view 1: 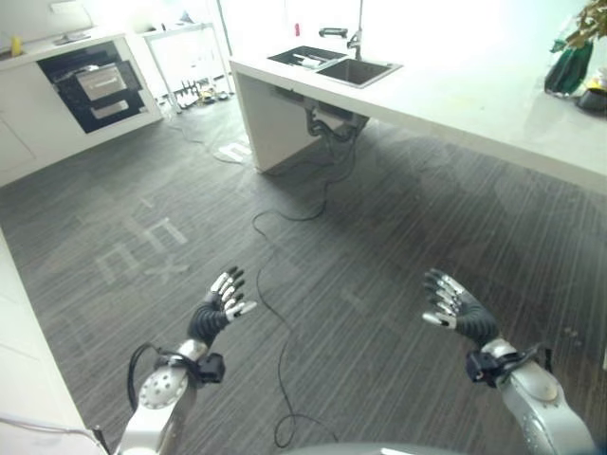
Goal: Place the dishes in the dishwasher.
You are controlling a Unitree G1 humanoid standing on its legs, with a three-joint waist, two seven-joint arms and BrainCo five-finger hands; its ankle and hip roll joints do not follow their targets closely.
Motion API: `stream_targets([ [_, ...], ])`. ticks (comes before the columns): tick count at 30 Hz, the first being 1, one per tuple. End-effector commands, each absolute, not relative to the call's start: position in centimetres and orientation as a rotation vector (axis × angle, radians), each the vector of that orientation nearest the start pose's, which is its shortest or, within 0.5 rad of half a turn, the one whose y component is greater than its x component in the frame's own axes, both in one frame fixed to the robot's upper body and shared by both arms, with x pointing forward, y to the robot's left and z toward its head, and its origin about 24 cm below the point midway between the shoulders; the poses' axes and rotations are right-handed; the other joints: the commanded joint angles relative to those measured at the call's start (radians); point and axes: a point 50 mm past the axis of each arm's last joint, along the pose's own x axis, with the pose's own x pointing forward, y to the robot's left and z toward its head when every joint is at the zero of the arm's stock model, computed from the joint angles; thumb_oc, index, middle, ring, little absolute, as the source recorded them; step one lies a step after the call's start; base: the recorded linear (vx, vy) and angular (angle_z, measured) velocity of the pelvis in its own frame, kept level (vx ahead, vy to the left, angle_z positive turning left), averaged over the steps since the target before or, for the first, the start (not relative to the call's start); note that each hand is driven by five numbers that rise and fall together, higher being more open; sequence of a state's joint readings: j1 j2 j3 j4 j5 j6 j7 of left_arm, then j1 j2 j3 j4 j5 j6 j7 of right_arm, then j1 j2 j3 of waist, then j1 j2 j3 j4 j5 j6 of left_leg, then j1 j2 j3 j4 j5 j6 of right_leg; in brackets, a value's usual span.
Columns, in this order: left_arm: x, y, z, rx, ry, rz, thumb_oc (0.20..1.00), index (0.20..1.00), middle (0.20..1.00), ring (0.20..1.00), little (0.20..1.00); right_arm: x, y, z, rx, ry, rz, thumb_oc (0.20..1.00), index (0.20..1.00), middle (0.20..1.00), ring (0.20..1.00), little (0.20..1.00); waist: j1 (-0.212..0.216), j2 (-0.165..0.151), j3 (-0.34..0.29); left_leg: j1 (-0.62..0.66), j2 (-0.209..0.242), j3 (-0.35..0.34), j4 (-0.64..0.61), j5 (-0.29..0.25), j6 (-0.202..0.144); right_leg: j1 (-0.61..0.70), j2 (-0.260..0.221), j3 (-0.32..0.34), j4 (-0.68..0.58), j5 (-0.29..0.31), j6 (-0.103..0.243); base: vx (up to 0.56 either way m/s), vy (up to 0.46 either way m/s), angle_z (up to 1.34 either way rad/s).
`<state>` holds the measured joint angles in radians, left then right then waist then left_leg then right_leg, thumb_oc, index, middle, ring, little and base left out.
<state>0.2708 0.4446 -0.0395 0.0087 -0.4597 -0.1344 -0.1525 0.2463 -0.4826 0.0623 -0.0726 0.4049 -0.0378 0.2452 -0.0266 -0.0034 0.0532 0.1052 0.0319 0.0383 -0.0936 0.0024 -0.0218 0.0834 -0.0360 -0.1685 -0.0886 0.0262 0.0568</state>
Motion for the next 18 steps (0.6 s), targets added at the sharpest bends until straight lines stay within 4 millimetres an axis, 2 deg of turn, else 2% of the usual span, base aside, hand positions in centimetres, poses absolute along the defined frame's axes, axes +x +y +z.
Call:
stream_targets([
  [1, 20.3, 24.2, 3.2, 0.008, 0.035, -0.091, 1.0, 1.0, 1.0, 1.0, 1.0, 21.2, -21.3, 5.6, -0.072, 0.004, 0.326, 1.0, 1.0, 1.0, 1.0, 1.0, -0.01, -0.021, -0.035, -0.018, -0.014, 0.073, 0.006, 0.031, 0.011, 0.009, 0.008, 0.018, 0.001, 0.035, 0.022, 0.0, 0.0, 0.0],
  [9, 20.3, 24.2, 3.8, -0.025, 0.006, -0.095, 1.0, 1.0, 1.0, 1.0, 1.0, 20.9, -21.2, 5.9, -0.081, -0.013, 0.358, 1.0, 1.0, 1.0, 1.0, 1.0, -0.011, -0.024, -0.039, -0.021, -0.011, 0.081, 0.006, 0.033, 0.011, 0.004, 0.006, 0.016, 0.001, 0.037, 0.024, 0.0, -0.01, -0.04],
  [18, 20.0, 24.5, 4.2, -0.028, -0.009, -0.087, 1.0, 1.0, 1.0, 1.0, 1.0, 21.0, -20.8, 5.6, -0.07, -0.011, 0.333, 1.0, 1.0, 1.0, 1.0, 1.0, -0.001, -0.021, -0.037, -0.018, -0.004, 0.075, 0.006, 0.036, 0.006, 0.011, 0.01, 0.008, 0.001, 0.032, 0.019, 0.02, -0.091, 0.02],
])
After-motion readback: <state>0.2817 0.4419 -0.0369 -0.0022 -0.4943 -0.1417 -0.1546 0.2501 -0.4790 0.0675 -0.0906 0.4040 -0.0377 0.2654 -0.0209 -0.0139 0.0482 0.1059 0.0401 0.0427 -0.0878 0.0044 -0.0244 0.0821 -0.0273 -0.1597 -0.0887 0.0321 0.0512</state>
